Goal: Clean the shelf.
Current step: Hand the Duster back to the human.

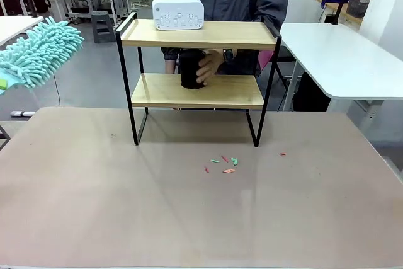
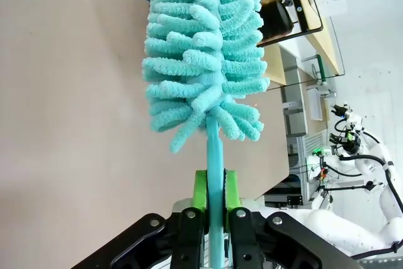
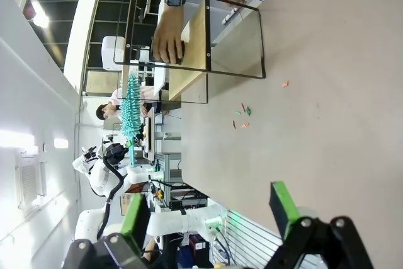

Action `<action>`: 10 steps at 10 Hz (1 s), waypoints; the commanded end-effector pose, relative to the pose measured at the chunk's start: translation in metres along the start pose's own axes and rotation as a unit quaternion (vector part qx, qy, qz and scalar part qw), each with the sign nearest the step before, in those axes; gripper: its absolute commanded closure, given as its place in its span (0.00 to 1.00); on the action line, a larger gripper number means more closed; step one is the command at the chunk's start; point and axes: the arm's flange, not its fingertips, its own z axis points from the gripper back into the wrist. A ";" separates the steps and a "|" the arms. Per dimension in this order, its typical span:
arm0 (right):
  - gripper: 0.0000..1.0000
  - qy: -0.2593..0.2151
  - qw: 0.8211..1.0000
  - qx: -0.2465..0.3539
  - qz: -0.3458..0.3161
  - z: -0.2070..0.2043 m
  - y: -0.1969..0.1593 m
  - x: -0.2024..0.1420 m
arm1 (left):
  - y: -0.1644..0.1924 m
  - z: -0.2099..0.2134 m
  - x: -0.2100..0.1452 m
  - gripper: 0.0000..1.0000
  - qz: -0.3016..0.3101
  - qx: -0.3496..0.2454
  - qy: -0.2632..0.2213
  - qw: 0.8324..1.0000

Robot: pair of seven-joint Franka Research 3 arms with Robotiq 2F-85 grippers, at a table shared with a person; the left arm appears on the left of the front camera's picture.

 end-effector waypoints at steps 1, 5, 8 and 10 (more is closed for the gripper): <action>0.00 -0.005 1.000 0.008 0.014 0.000 0.000 0.000 | -0.001 0.001 -0.003 0.88 0.002 -0.002 0.002 1.000; 0.00 -0.072 0.986 0.025 0.149 0.025 0.111 0.071 | -0.091 0.052 0.041 0.88 -0.132 -0.148 -0.071 0.978; 0.00 -0.002 0.968 0.070 0.242 -0.039 0.203 0.089 | -0.162 0.058 0.023 0.88 -0.278 -0.235 0.109 0.925; 0.00 0.045 0.957 0.091 0.272 -0.085 0.227 0.053 | -0.186 0.011 0.008 0.88 -0.314 -0.239 0.310 0.865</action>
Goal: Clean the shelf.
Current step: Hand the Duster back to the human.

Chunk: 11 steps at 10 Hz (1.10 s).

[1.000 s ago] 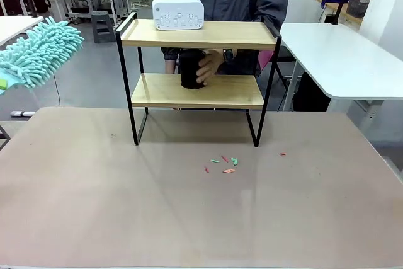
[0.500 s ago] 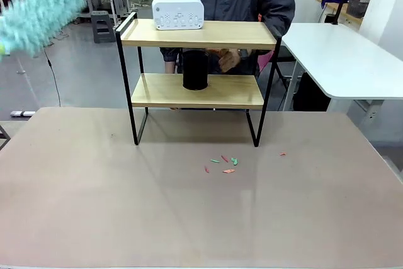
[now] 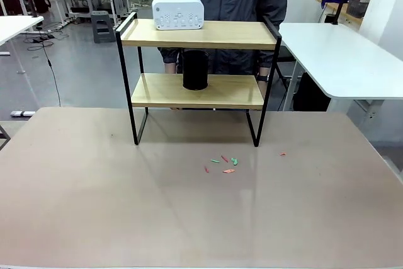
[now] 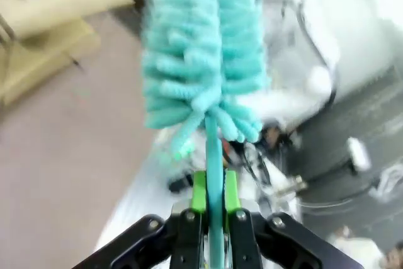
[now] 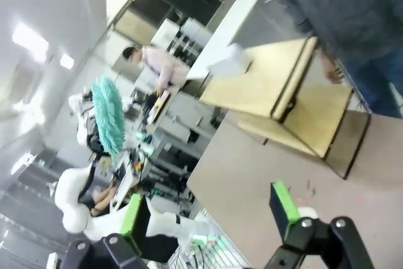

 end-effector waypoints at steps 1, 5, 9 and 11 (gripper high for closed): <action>0.00 0.028 0.999 0.036 0.018 -0.020 0.010 -0.038 | 0.026 -0.030 0.017 0.88 -0.026 -0.053 0.201 0.978; 0.00 0.042 0.999 0.033 0.004 -0.033 0.011 -0.032 | 0.025 -0.060 0.004 0.88 0.016 -0.070 0.159 0.985; 0.00 0.232 0.967 0.090 0.059 -0.134 0.035 -0.012 | 0.044 -0.125 0.039 0.88 0.007 -0.092 0.293 0.952; 0.00 0.288 0.948 0.116 0.065 -0.201 0.043 0.008 | 0.053 -0.146 0.051 0.88 0.017 -0.105 0.334 0.937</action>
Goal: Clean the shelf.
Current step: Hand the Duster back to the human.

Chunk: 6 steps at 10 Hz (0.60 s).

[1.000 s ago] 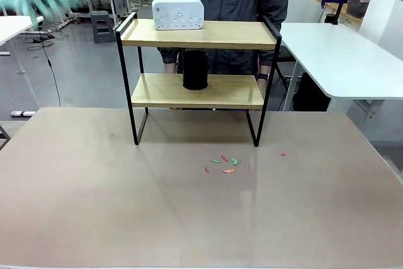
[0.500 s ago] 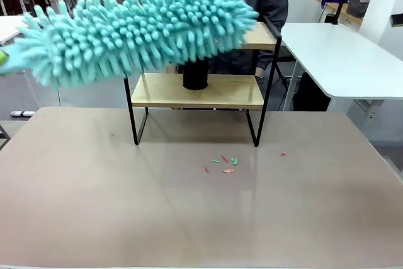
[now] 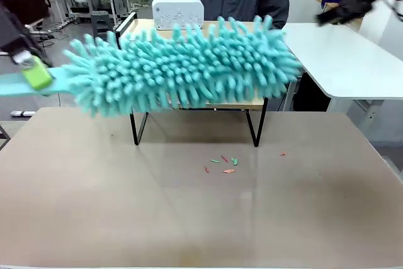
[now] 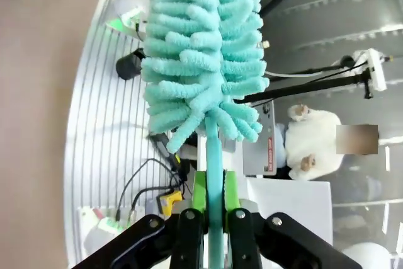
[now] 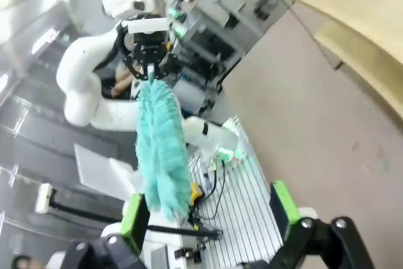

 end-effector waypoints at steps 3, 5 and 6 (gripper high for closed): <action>0.00 0.157 0.986 0.056 0.011 -0.085 0.000 0.051 | 0.016 0.007 0.028 0.88 0.010 -0.018 0.064 0.998; 0.00 0.228 0.971 0.076 0.011 -0.132 0.002 0.041 | 0.021 0.006 0.036 0.88 0.004 -0.024 0.060 0.998; 0.00 0.244 0.967 0.077 0.012 -0.142 0.004 0.034 | 0.024 0.005 0.037 0.88 0.010 -0.022 0.055 0.998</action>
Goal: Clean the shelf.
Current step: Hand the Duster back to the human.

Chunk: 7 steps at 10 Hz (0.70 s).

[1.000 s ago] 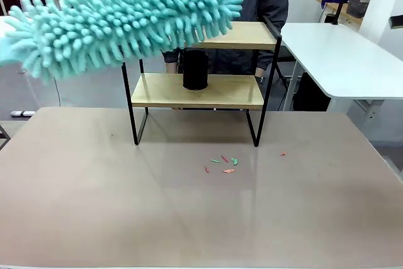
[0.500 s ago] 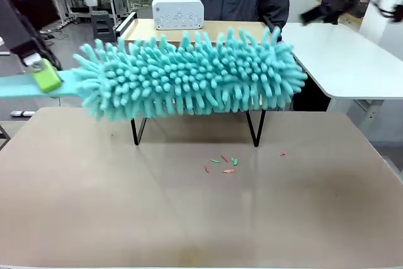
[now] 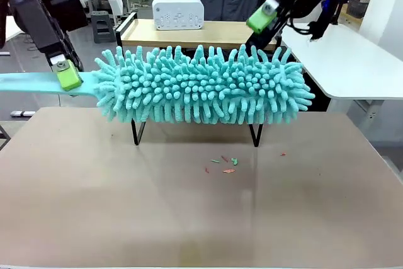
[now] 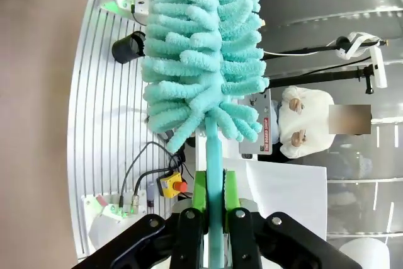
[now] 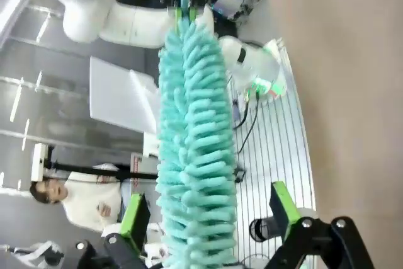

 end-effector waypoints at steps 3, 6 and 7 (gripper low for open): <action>0.00 0.068 0.997 -0.008 -0.020 -0.015 0.009 -0.014 | 0.004 0.007 0.005 0.88 -0.002 -0.005 -0.026 1.000; 0.00 0.088 0.996 -0.008 -0.033 -0.019 0.008 -0.017 | 0.004 0.007 0.010 0.88 -0.013 0.007 -0.052 0.999; 0.00 0.088 0.995 -0.010 -0.036 -0.019 0.006 -0.017 | 0.005 0.007 0.010 0.88 -0.017 0.003 -0.054 0.998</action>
